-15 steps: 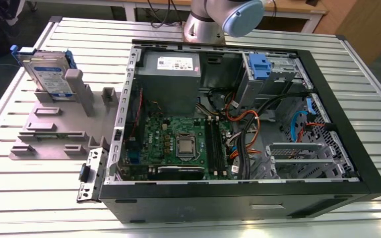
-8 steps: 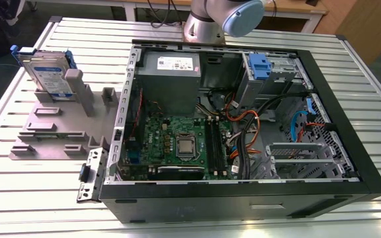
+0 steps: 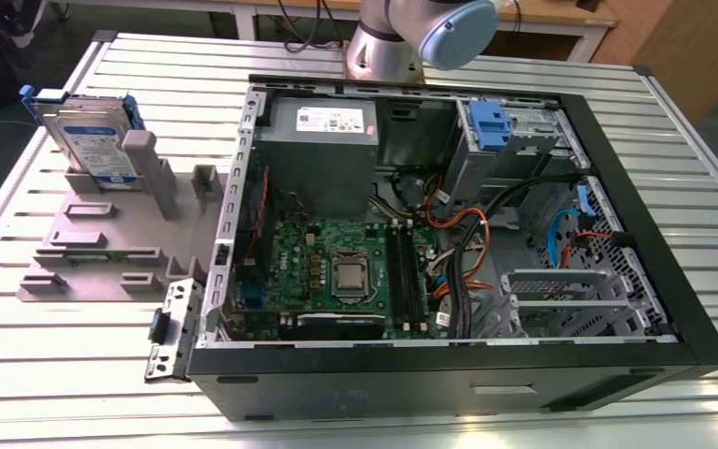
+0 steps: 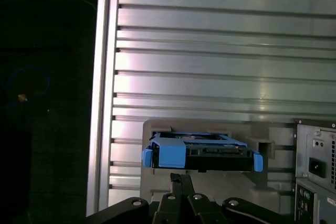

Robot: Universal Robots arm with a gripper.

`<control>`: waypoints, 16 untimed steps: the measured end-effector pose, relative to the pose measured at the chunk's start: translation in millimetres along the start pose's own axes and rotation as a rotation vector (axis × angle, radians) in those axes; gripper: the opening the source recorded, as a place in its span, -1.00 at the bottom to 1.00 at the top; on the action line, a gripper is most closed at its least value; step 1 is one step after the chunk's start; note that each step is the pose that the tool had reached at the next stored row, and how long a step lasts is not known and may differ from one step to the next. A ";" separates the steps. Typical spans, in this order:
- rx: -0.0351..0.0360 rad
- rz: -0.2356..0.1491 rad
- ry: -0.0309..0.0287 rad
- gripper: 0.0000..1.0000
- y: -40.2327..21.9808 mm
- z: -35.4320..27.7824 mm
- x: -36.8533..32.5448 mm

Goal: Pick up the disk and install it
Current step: 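Pick up the disk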

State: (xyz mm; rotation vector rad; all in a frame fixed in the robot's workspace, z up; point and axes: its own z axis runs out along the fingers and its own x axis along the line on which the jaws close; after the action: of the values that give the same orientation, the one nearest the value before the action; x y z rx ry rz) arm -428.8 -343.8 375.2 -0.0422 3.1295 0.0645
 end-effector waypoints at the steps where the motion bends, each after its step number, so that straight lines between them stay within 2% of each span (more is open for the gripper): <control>1: 0.0000 0.000 0.0000 -0.79 0.0 0.0 0.0; 16: -0.0002 -0.015 0.0006 -0.79 0.0 0.0 0.0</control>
State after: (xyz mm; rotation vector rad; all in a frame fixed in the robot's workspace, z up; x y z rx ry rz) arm -428.8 -343.8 375.1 -0.0655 3.1294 0.0647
